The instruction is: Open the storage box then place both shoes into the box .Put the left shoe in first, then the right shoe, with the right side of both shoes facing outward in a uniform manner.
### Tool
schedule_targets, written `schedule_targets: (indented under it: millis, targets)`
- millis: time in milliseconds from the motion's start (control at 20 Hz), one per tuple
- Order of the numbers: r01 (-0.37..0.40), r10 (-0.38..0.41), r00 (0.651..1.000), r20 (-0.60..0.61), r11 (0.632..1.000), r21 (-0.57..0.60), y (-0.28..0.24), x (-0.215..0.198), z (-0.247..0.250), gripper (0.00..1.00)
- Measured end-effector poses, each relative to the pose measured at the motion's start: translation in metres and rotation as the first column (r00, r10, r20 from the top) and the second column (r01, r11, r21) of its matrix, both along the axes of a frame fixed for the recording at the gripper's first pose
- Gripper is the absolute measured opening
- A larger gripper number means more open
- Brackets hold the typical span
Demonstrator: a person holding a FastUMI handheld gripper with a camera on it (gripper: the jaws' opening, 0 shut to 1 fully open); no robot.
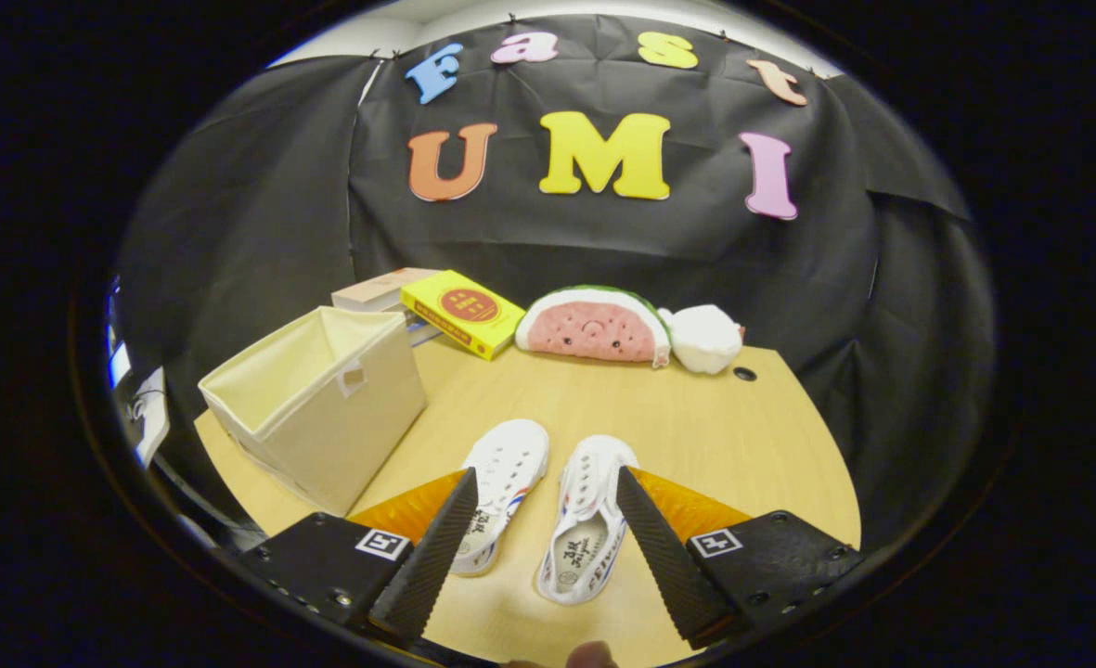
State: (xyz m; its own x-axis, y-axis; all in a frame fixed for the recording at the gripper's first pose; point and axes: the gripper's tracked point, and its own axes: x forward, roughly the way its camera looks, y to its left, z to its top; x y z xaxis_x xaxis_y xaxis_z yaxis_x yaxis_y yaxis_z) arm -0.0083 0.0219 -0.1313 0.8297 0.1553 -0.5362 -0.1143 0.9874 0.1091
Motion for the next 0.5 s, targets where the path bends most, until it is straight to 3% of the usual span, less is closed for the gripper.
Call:
schedule_targets:
  millis: [500]
  targets:
    - [-0.074, 0.078, 0.970, -0.230, 0.997, 0.028, 0.039, 0.009, -0.050, 0.94]
